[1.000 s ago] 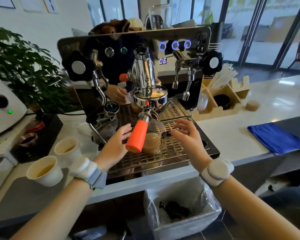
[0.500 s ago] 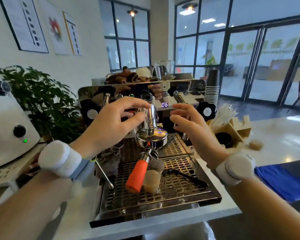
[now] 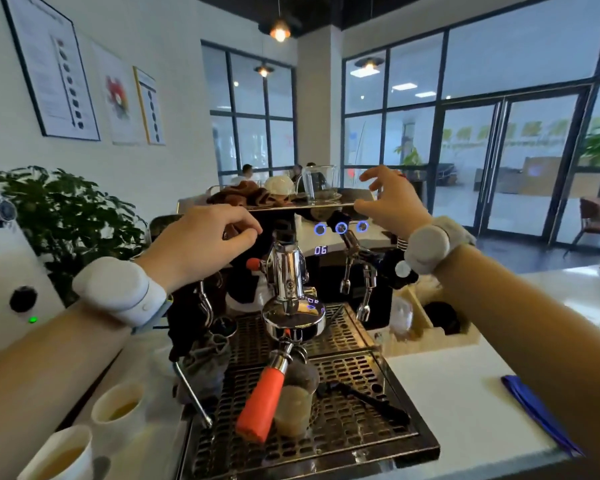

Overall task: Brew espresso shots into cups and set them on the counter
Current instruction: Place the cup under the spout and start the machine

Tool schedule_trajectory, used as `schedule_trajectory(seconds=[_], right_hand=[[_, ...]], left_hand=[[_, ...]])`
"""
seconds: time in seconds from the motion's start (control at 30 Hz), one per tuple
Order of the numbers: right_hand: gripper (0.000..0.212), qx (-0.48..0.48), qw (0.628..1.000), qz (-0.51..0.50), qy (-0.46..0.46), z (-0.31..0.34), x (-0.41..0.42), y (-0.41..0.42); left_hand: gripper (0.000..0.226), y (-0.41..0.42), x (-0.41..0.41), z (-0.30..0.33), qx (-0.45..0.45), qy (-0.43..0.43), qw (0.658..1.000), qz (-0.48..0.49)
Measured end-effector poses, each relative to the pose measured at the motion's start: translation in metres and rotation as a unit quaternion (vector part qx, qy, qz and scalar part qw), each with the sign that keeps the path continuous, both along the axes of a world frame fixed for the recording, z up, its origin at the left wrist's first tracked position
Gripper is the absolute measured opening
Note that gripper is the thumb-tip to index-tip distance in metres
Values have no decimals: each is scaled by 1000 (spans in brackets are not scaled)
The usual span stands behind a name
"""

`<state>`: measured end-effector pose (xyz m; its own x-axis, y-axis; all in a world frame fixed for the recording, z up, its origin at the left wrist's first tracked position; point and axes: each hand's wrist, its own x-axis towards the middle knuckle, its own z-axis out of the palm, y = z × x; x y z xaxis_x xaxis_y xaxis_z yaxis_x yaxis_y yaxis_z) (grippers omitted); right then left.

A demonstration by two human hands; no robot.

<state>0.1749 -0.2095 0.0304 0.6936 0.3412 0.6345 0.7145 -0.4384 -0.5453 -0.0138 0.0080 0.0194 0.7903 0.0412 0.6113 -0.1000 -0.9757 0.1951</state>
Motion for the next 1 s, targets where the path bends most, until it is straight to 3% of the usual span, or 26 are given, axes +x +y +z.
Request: schedule_trajectory(seconds=[0.23, 0.4, 1.0], right_hand=[[54, -112, 990, -64, 48, 2, 47, -3], [57, -226, 971, -83, 4, -11, 55, 1], [46, -218, 974, -67, -12, -11, 67, 12]], left_hand=[[11, 7, 6, -11, -8, -11, 1000, 18], [9, 12, 11, -13, 4, 6, 999, 37], [11, 20, 16, -16, -11, -26, 999, 27]])
